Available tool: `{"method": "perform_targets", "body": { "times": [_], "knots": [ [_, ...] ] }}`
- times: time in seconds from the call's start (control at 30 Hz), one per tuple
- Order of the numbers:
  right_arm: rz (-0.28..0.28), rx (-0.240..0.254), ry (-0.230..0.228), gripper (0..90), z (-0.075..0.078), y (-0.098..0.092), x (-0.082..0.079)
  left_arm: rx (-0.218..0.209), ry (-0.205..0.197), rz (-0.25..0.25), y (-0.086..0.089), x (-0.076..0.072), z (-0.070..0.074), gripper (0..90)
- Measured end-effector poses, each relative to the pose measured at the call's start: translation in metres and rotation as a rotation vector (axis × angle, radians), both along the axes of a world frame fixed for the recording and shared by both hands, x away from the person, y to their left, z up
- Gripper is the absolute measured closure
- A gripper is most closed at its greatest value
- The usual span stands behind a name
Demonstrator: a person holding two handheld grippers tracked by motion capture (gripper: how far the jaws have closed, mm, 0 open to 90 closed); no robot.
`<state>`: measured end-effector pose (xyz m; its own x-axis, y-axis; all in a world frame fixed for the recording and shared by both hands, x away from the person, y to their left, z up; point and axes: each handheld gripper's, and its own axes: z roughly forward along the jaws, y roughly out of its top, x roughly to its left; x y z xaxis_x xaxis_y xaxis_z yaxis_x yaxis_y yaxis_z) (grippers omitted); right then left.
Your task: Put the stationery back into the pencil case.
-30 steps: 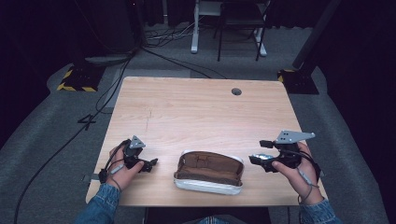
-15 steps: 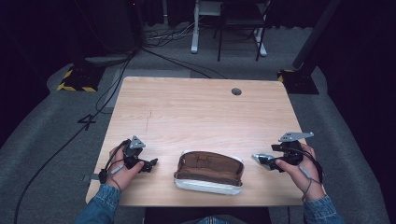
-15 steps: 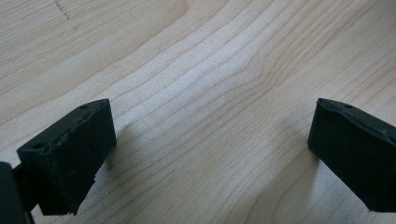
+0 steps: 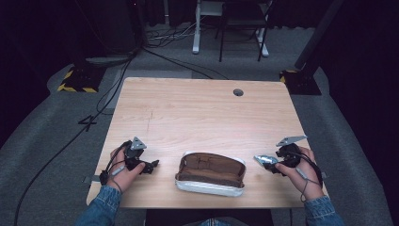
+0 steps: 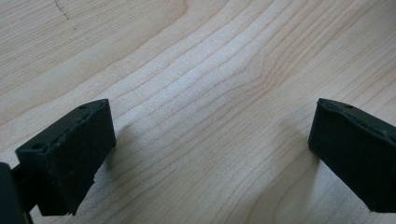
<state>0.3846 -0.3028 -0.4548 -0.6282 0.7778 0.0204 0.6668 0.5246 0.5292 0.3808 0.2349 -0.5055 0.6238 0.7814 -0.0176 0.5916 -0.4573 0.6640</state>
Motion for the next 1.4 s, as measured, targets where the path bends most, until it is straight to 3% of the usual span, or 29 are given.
{"method": "perform_targets", "body": {
  "times": [0.03, 0.23, 0.8, 0.9, 1.4],
  "knots": [
    [0.005, -0.024, 0.009, 21.0, -0.003, 0.001, 0.001, -0.004, 0.003, 0.002, 0.0, 0.0, 0.0, 0.7],
    [0.004, -0.059, 0.029, 22.6, -0.009, 0.001, 0.004, -0.005, 0.003, 0.003, 0.0, 0.0, 0.0, 0.7],
    [0.024, -0.077, 0.062, 31.8, -0.02, -0.002, 0.008, -0.004, 0.003, 0.002, 0.0, 0.0, 0.0, 0.7],
    [0.036, -0.08, 0.063, 38.6, -0.019, -0.001, 0.007, -0.004, 0.003, 0.002, 0.0, 0.0, 0.0, 0.7],
    [-0.001, -0.1, 0.094, 39.3, -0.016, 0.001, 0.005, -0.003, 0.003, 0.001, 0.0, 0.0, 0.0, 0.7]
  ]
}}
